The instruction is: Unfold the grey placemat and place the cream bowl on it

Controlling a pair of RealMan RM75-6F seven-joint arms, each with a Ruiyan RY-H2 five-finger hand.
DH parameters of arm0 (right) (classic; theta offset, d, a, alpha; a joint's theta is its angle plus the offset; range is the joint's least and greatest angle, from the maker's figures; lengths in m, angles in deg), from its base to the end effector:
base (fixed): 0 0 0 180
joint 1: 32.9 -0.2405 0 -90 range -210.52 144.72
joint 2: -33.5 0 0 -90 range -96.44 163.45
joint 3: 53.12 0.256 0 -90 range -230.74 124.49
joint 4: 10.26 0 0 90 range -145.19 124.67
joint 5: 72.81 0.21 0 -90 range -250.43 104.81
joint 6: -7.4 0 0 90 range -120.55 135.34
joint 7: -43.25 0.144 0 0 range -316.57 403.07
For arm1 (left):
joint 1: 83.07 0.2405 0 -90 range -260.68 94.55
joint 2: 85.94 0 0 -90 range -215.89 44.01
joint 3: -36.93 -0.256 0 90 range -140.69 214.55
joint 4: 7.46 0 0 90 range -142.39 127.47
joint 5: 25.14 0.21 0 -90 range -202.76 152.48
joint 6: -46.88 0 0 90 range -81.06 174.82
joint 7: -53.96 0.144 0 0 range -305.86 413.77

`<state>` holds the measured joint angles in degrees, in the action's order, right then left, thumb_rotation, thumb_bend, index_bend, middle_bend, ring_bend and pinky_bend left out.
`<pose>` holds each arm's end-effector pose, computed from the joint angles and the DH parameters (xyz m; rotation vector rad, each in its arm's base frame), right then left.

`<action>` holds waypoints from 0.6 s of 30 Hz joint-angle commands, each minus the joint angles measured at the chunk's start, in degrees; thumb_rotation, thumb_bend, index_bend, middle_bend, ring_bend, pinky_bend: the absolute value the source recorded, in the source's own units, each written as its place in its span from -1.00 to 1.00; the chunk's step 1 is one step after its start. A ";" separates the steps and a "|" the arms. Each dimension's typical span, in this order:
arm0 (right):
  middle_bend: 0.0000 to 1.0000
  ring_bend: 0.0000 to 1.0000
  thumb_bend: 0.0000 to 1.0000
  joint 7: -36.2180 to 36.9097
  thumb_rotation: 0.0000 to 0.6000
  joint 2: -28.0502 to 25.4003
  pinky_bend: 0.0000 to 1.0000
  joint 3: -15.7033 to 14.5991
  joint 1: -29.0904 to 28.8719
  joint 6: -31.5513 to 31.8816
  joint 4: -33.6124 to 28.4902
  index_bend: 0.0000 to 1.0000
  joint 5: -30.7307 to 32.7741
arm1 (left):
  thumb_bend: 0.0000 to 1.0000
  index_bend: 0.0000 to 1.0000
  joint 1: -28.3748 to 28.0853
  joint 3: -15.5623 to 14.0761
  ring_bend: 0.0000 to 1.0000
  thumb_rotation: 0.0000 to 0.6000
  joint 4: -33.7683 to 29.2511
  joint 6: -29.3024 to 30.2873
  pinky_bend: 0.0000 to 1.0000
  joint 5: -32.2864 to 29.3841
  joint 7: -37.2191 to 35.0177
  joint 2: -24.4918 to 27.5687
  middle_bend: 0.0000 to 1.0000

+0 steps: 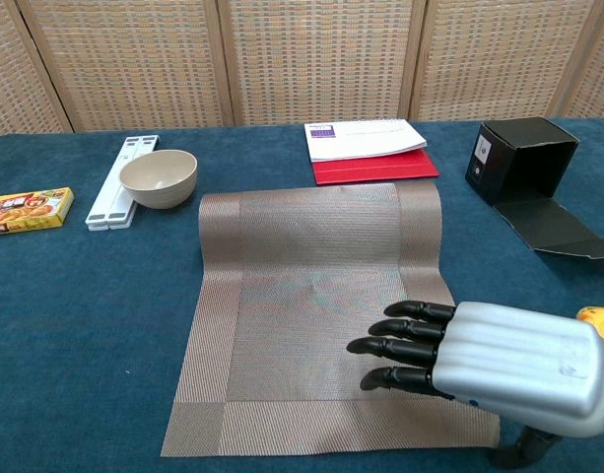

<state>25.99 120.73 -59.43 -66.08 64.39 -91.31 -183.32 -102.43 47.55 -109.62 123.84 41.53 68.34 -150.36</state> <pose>-0.1848 -0.2169 -0.0488 2.4893 -0.3094 0.8908 -0.2534 0.2718 0.1533 -1.3393 -0.9096 -0.8976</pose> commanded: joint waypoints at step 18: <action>-1.00 -1.00 0.47 2.79 1.00 1.62 -1.00 -0.48 -2.12 3.87 2.42 -0.27 -0.19 | -1.00 -1.00 -0.06 -0.18 -1.00 1.00 -0.20 -0.48 -1.00 0.20 0.61 -0.17 -1.00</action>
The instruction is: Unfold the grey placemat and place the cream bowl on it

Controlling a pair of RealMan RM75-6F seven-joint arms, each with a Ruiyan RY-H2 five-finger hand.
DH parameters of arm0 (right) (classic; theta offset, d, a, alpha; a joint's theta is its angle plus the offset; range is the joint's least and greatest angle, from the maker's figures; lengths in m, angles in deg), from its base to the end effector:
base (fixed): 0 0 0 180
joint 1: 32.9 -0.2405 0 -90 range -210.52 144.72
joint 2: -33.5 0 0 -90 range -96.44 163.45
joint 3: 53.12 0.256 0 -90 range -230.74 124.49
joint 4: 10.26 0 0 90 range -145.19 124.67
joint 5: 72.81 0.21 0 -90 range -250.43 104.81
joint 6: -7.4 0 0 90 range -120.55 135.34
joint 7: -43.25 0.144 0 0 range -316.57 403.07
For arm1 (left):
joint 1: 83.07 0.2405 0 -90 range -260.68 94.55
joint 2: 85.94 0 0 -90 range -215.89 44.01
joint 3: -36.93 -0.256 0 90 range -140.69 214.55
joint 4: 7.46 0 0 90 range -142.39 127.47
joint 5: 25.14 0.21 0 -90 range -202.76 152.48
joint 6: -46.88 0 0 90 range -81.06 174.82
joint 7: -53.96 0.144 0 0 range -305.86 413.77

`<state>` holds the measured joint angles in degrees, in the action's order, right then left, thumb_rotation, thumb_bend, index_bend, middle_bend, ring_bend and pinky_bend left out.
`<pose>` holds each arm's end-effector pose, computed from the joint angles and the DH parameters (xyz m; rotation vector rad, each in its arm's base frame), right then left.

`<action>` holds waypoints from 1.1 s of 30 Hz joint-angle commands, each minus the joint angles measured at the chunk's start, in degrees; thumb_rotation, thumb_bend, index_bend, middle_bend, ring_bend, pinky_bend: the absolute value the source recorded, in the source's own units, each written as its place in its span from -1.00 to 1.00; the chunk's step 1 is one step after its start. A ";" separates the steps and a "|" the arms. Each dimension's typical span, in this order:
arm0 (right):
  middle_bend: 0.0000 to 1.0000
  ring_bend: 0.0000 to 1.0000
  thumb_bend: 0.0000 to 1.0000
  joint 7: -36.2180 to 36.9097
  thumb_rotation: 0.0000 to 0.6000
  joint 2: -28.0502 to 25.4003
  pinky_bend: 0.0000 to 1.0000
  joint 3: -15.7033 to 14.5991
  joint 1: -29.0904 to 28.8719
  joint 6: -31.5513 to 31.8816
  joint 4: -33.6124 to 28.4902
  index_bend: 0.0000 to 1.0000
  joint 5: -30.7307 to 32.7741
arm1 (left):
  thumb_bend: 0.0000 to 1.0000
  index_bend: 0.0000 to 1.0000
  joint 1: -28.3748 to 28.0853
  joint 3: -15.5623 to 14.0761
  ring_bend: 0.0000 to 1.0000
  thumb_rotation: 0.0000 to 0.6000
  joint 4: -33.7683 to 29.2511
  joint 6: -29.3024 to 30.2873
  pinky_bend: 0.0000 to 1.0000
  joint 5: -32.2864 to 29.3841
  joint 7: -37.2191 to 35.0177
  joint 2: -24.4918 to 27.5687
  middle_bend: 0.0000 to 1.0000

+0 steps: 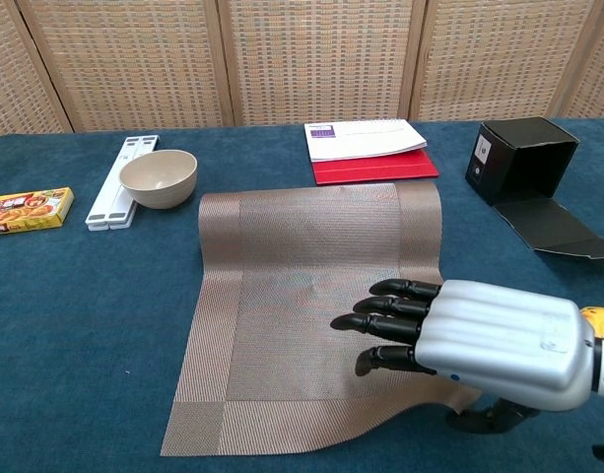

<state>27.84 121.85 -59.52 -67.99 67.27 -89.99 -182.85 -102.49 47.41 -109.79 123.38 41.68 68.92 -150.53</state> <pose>-0.1746 -0.2259 -0.0484 2.4622 -0.3034 0.9639 -0.2524 0.2713 0.1504 -1.3532 -0.9113 -0.8901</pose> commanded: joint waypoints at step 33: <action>-1.00 -1.00 0.43 -4.15 1.00 -15.86 -1.00 -1.48 -8.09 12.67 21.59 0.30 -12.09 | -1.00 -1.00 -0.16 -0.42 -1.00 1.00 -0.22 -0.91 -1.00 0.37 0.80 0.08 -1.00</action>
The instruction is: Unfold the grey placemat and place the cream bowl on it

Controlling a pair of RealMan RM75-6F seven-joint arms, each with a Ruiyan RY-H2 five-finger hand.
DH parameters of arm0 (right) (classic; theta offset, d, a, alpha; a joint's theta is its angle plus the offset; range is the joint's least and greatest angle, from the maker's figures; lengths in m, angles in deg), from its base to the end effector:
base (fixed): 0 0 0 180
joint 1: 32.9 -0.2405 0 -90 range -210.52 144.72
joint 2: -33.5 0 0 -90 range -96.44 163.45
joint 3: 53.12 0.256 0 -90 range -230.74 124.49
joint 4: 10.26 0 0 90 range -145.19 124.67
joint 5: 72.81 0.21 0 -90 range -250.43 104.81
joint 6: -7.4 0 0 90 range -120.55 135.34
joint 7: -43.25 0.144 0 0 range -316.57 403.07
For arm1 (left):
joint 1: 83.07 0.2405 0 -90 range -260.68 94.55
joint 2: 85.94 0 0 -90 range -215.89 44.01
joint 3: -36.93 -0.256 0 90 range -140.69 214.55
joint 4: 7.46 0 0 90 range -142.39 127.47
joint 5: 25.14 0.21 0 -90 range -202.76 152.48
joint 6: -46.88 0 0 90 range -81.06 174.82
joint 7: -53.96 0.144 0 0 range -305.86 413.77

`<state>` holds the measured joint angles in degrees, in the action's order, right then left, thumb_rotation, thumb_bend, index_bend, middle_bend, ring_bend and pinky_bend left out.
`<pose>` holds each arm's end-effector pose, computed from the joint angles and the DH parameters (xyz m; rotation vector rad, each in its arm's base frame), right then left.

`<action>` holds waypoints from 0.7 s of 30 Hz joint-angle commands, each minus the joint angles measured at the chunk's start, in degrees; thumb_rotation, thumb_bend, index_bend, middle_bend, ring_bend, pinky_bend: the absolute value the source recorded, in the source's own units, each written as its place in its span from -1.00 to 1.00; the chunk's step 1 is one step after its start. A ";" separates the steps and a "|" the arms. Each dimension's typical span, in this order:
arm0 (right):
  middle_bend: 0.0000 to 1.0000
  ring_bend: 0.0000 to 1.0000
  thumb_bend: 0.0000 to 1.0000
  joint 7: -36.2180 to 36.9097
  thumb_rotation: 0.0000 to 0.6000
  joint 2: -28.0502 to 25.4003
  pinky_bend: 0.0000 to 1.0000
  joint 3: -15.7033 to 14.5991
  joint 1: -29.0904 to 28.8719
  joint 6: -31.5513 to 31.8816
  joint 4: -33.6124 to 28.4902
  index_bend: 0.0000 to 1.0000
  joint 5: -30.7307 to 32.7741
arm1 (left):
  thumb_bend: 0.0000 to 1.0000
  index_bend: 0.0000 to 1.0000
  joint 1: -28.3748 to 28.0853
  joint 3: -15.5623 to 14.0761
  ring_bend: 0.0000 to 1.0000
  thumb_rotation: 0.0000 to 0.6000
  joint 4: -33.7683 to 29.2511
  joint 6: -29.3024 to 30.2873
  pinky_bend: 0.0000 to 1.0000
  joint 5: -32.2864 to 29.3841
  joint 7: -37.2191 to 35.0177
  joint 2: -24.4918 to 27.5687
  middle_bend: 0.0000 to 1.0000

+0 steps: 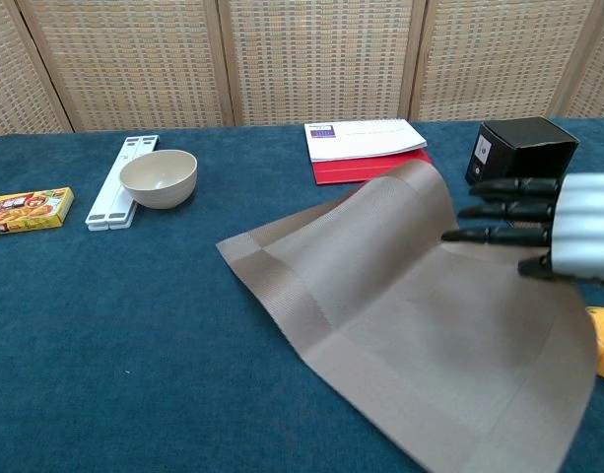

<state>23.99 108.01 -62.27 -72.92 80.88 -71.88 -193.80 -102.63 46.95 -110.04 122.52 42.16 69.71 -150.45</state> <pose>-0.2370 -0.2987 0.0637 2.3562 0.4624 0.6697 -0.2512 0.2702 0.1469 -1.3823 -0.9097 -0.8742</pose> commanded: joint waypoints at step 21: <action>-1.00 -1.00 -0.99 -6.91 1.00 -1.45 -1.00 6.53 -7.58 -7.87 13.23 -1.00 7.23 | -1.00 -1.00 -0.77 -0.05 -1.00 1.00 1.59 -1.90 -1.00 -1.46 0.32 -0.28 -1.00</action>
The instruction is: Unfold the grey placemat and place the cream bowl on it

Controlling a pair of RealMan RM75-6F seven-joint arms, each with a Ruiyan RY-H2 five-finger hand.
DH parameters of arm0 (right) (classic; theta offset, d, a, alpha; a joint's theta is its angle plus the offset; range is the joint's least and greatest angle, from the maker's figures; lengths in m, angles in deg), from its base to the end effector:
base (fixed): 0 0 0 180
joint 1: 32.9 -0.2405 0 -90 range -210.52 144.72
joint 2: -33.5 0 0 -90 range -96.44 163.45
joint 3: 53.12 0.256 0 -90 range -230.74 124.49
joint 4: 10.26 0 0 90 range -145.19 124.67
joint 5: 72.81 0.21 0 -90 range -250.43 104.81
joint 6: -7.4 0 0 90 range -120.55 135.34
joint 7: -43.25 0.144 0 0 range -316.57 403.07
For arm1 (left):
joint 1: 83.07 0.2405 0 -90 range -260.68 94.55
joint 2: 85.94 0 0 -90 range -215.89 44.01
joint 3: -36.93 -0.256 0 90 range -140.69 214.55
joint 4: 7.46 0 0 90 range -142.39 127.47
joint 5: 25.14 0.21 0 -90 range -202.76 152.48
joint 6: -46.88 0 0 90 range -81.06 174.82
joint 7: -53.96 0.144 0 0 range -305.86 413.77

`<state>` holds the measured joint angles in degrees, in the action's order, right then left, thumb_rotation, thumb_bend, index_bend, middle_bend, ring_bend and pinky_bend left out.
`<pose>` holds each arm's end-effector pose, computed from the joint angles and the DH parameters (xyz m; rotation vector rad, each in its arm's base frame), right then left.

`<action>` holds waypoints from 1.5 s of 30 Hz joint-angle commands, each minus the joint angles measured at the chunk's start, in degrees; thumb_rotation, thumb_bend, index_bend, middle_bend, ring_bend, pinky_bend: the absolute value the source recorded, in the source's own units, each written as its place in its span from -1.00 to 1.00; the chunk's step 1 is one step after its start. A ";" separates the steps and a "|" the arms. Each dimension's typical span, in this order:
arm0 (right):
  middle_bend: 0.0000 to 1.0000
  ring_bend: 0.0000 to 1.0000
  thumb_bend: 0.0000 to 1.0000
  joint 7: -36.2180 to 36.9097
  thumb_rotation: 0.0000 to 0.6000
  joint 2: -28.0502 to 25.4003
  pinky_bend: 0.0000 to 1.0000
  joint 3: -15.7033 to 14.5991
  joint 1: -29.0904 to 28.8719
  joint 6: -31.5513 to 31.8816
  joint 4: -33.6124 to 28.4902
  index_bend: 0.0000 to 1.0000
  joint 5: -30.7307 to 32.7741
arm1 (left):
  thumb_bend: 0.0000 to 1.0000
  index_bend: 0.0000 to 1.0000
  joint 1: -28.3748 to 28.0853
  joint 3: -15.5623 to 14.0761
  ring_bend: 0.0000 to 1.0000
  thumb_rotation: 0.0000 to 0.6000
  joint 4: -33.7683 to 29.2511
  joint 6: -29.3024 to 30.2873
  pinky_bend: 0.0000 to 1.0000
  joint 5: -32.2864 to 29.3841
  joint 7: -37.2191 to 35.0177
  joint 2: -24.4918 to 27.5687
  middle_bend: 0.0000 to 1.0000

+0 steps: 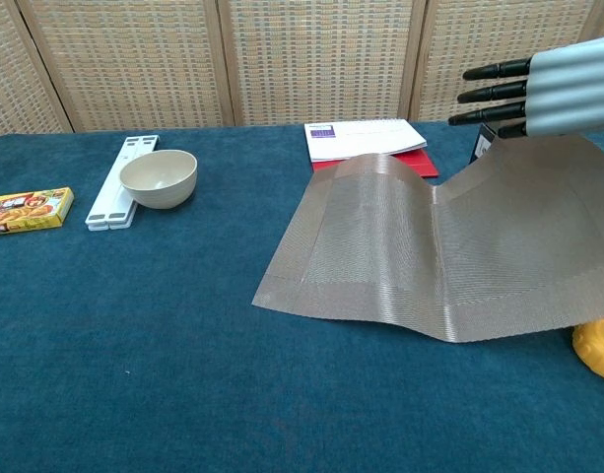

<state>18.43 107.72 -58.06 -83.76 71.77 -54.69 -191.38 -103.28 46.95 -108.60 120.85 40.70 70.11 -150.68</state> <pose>-0.2167 -0.4141 0.1165 2.1198 0.8679 0.2567 -0.2573 0.2747 0.1447 -1.3903 -0.9172 -0.8378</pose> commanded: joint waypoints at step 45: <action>-1.00 -1.00 -1.00 20.58 1.00 3.30 -1.00 5.86 37.57 27.40 -28.55 -1.00 26.43 | -1.00 -0.78 -36.28 -10.51 -1.00 1.00 66.64 -14.01 -1.00 41.33 -28.10 -39.97 -1.00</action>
<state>38.94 111.08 -52.27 -46.24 99.20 -83.27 -164.96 -137.72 37.31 -45.06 107.73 81.75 43.37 -188.07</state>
